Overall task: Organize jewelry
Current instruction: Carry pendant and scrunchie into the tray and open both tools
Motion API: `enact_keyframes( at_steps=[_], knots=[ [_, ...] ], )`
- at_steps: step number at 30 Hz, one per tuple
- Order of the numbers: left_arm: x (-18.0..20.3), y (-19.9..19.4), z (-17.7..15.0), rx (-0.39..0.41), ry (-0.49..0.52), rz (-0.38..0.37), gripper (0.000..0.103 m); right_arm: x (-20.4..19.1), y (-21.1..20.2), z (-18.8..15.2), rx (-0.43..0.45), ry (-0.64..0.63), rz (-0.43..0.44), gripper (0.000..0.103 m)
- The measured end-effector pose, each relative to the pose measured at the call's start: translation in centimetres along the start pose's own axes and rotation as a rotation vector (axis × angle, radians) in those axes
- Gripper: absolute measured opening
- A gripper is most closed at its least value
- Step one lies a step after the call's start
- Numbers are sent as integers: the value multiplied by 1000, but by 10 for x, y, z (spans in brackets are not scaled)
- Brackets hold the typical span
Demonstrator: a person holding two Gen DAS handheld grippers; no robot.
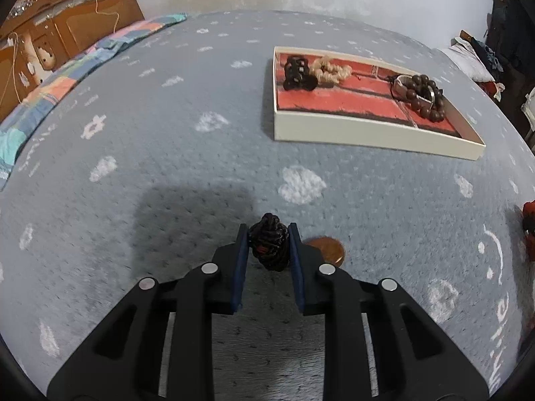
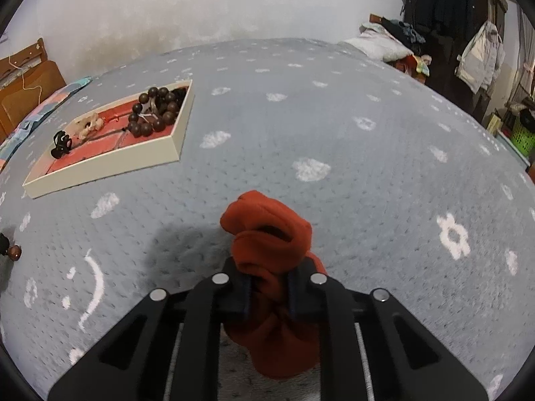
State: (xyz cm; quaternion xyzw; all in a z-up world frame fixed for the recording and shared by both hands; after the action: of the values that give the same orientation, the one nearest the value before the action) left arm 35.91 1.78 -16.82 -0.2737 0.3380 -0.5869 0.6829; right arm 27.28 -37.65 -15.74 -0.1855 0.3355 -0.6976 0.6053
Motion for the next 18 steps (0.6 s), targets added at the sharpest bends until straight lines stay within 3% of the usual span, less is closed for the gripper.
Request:
enact_keyframes(
  at_steps=[13, 18],
  knots=[
    [10, -41, 39, 113, 6, -51, 22, -44, -11, 40, 53, -54, 97, 15],
    [22, -47, 84, 138, -18, -87, 22, -74, 0, 77, 59, -62, 161, 15]
  ],
)
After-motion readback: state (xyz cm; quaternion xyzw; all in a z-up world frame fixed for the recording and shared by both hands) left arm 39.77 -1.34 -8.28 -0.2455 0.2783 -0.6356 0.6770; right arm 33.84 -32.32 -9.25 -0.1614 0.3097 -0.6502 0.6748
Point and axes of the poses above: each gripper's, at about its wrist camera, not at the fingertips, and y roughly the way its jaws point, x to its right, z to its top, the point moved 6 cm from there along y, roughly the way its jaws point, and after that the axes turned 11 degrees about z, right-handed, at the moved point
